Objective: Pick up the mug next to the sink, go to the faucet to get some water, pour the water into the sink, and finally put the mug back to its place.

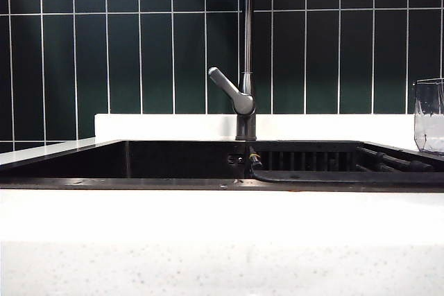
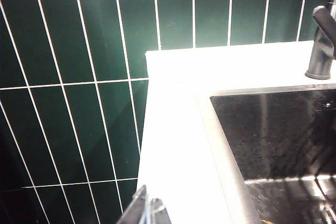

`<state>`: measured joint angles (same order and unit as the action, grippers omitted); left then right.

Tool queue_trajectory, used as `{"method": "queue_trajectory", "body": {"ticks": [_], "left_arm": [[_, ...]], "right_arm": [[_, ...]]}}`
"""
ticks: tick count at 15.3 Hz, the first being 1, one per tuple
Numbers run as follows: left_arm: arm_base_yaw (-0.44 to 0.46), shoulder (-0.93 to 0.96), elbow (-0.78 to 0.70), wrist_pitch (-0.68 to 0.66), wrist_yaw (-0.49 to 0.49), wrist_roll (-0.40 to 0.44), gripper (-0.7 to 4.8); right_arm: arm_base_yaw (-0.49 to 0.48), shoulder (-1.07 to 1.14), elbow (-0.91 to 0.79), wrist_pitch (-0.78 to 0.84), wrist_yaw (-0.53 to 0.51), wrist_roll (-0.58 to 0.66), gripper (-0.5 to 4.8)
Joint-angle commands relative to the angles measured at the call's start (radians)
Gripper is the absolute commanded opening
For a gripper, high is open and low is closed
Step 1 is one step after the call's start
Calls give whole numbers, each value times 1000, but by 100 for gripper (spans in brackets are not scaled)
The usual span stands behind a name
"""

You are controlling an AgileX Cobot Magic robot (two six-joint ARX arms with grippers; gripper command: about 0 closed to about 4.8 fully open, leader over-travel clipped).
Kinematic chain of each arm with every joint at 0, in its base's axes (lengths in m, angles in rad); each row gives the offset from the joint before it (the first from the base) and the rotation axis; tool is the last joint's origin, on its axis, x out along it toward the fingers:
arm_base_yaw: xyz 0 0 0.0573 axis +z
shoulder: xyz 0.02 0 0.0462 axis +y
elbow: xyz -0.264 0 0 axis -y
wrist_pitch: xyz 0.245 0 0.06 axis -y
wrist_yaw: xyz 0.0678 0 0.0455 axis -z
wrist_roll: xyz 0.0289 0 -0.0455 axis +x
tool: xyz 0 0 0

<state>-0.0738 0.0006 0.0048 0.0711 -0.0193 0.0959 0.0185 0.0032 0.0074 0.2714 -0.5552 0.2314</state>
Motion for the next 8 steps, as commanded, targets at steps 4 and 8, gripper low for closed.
{"method": "queue_trajectory", "body": {"ticks": [4, 8], "left_arm": [[137, 0, 3, 12, -4, 1, -6], [137, 0, 3, 12, -3, 1, -6]], "right_arm": [[75, 0, -4, 10, -1, 4, -5], [74, 0, -4, 2, -3, 4, -5]]}}
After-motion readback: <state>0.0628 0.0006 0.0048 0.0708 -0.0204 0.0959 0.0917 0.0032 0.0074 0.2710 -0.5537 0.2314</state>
